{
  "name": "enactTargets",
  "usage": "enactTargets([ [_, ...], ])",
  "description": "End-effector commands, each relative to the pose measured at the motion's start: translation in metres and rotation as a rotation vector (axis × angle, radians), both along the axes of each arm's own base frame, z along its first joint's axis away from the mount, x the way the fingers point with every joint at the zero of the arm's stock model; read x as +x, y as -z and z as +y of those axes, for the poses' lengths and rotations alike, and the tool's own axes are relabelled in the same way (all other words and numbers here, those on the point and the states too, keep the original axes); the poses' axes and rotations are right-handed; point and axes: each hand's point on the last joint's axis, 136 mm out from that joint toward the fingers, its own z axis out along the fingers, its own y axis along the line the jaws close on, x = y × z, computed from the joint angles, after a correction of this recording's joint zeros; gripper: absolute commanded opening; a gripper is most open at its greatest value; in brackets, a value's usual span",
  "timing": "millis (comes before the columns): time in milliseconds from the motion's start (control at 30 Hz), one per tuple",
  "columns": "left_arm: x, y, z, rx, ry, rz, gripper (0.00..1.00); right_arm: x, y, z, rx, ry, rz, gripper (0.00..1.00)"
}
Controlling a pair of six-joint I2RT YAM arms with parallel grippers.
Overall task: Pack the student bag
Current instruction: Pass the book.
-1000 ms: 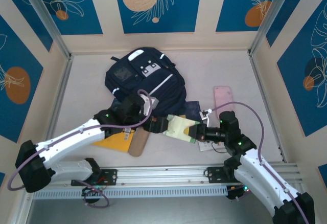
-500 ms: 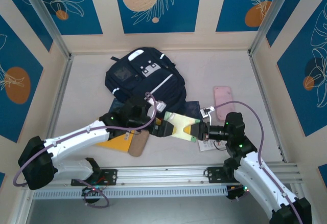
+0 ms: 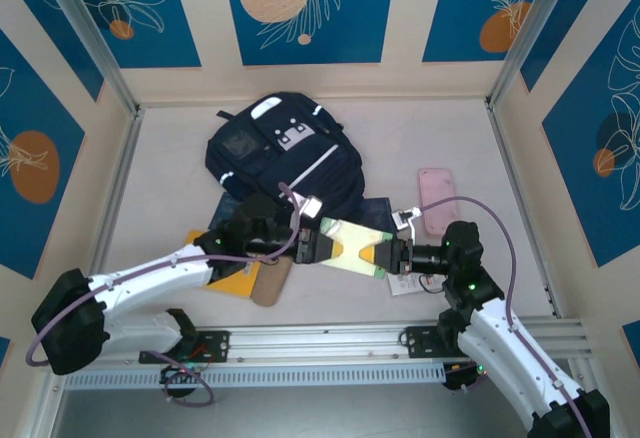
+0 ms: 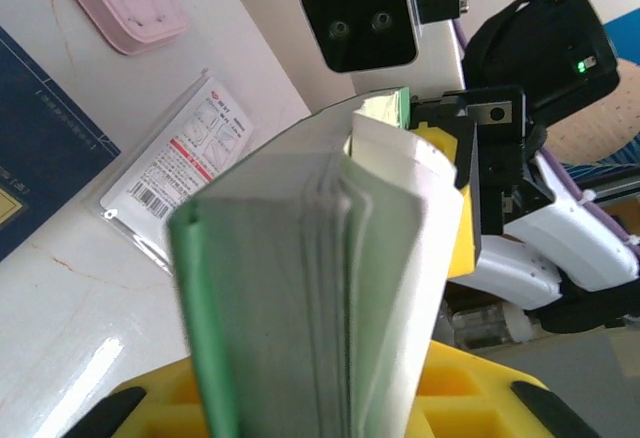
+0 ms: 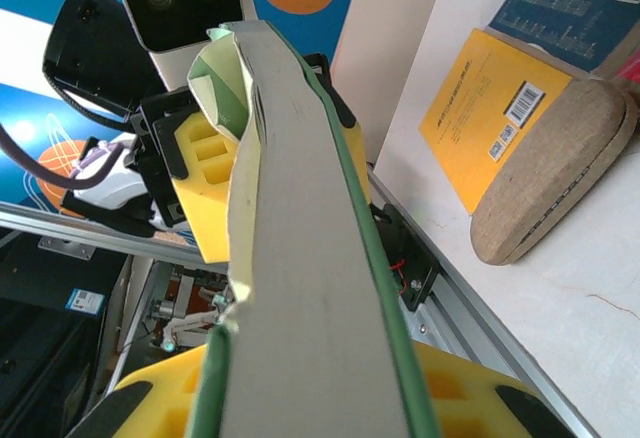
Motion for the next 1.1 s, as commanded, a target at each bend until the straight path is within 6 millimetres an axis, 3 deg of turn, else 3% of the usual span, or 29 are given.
enactTargets([
  [0,0.009,-0.03,0.011,-0.094,-0.058,-0.075,0.21,-0.003,0.007,-0.001,0.0,-0.009,-0.001,0.0],
  [167,0.013,-0.031,0.02,-0.115,-0.107,-0.09,0.14,-0.003,0.009,-0.002,0.001,-0.006,0.003,0.0],
  [333,0.013,-0.028,0.02,-0.132,-0.105,-0.076,0.0,-0.004,0.007,-0.001,0.002,-0.01,-0.003,0.02],
  [433,0.012,-0.028,0.019,-0.145,-0.1,-0.07,0.0,-0.005,0.002,0.001,0.01,-0.011,-0.018,0.3],
  [500,0.011,-0.029,0.018,-0.155,-0.088,-0.064,0.0,-0.006,0.0,0.004,0.015,-0.014,-0.031,0.37],
  [1000,-0.002,-0.023,0.004,-0.168,-0.013,-0.014,0.0,0.0,-0.007,0.018,0.019,-0.005,-0.067,0.4],
  [1067,-0.003,-0.023,0.002,-0.167,-0.004,-0.013,0.0,0.002,-0.008,0.019,0.019,-0.002,-0.066,0.35],
])
